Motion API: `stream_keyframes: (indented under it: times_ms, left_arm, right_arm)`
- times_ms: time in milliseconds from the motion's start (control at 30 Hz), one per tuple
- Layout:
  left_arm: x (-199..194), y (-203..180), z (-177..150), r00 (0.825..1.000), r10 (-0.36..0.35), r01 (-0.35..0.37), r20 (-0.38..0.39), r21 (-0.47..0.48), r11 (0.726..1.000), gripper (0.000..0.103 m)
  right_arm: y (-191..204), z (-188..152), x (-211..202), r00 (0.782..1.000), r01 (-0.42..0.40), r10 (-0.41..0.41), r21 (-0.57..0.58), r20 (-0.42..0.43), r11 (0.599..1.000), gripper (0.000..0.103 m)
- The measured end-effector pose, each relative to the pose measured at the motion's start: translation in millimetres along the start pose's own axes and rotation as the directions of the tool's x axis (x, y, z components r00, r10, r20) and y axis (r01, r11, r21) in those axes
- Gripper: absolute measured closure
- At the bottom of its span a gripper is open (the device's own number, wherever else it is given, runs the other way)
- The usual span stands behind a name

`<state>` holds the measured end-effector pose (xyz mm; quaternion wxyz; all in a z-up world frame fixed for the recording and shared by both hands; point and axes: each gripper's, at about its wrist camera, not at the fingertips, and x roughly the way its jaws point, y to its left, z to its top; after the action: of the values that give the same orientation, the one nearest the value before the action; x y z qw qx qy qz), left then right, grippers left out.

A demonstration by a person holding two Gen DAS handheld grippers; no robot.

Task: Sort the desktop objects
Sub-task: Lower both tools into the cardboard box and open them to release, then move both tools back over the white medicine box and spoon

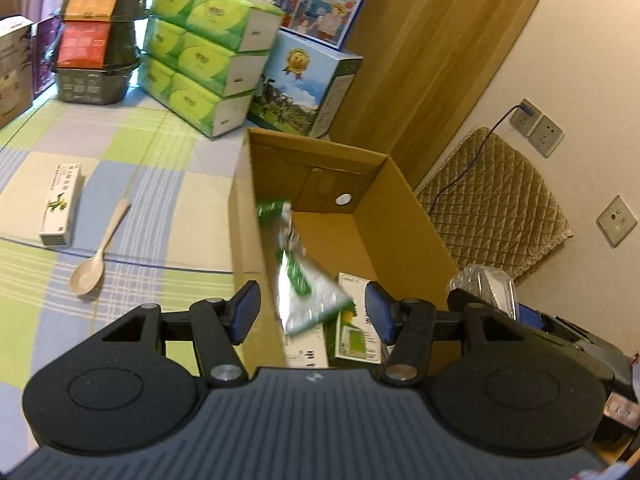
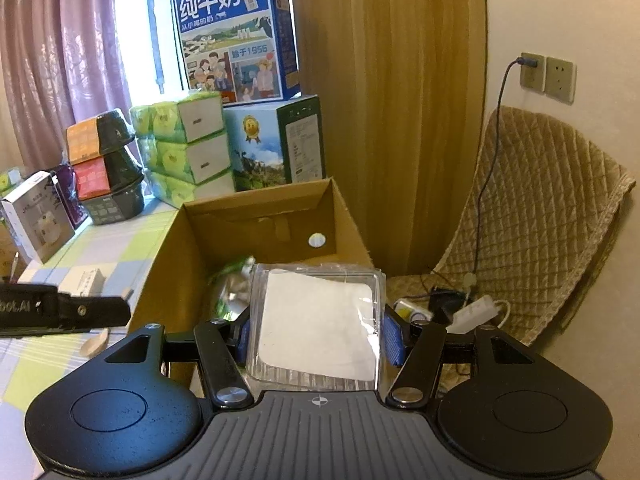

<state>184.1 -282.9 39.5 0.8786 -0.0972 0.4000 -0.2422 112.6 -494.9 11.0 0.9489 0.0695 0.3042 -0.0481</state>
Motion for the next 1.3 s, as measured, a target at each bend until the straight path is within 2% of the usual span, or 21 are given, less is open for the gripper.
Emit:
stream_keyframes:
  times_ms: [67,133,167,200,333,633,967,1300]
  left_arm:
    - [-4.1,4.4,-1.7,1.0,-0.001,0.001,0.003,-0.007,1.0,0.044]
    - [-9.0,8.5,-2.5,1.0,0.001,-0.001,0.01,-0.013,1.0,0.042]
    - [-11.4,10.3,-3.2,1.0,0.001,-0.001,0.013,-0.014,1.0,0.041]
    - [-13.9,12.7,-4.1,1.0,0.001,-0.001,0.013,-0.018,1.0,0.04]
    - [-25.8,22.7,-9.5,0.999,0.023,-0.022,0.027,-0.03,0.999,0.022]
    - [-60.3,48.5,-29.3,0.996,0.085,-0.083,0.034,-0.05,0.995,0.014]
    - [-118.5,61.9,-49.4,0.988,0.129,-0.126,0.085,-0.04,0.991,0.002]
    - [-166.2,79.5,-74.7,0.971,0.207,-0.206,0.122,-0.017,0.978,0.002]
  right_arm:
    - [0.6,3.4,1.5,1.0,-0.022,0.022,0.022,0.009,1.0,0.046]
    - [-1.2,8.0,5.4,0.997,-0.073,0.072,0.058,0.018,0.996,0.04]
    - [-2.0,10.1,5.9,0.997,-0.08,0.079,0.076,0.021,0.994,0.021]
    - [-2.3,11.5,3.9,0.997,-0.076,0.073,0.086,0.031,0.993,0.014]
    - [-0.4,12.0,-7.8,0.997,-0.063,0.059,0.085,0.045,0.994,0.014]
    - [7.2,-12.5,-47.1,0.998,-0.063,0.06,0.137,0.029,0.989,0.01]
    - [59.8,-35.7,-97.3,0.997,-0.08,0.079,0.06,0.019,0.995,0.002]
    - [100.9,-60.5,-121.8,0.992,-0.126,0.126,0.027,-0.008,0.992,0.002]
